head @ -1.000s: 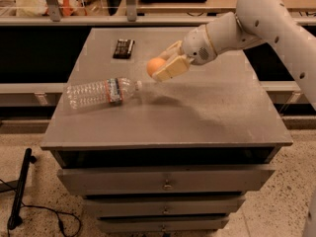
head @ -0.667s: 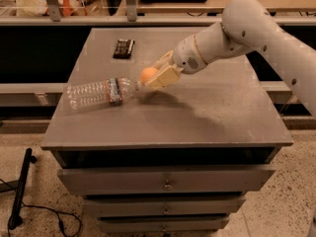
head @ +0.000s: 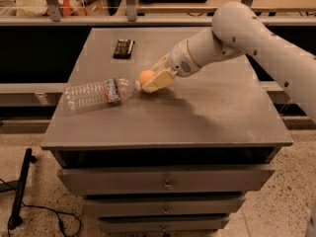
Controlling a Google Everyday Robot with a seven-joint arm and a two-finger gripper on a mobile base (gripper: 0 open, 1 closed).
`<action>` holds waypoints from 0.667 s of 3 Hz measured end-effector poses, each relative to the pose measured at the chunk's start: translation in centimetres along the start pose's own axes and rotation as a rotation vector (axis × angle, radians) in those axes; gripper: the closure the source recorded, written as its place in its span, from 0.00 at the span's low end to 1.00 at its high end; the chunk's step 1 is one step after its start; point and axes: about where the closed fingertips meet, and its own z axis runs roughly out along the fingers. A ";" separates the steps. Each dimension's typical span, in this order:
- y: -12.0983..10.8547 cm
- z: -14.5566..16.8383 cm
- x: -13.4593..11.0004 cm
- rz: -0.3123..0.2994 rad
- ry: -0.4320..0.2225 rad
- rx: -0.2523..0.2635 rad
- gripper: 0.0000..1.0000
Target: Move orange near water bottle
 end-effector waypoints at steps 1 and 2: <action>-0.1 0.3 0.1 -0.006 0.014 -0.005 0.83; -0.4 0.7 0.2 -0.007 0.023 -0.008 0.59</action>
Offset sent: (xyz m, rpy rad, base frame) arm 0.0116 -0.0001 -0.0055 -0.0326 0.0036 0.0040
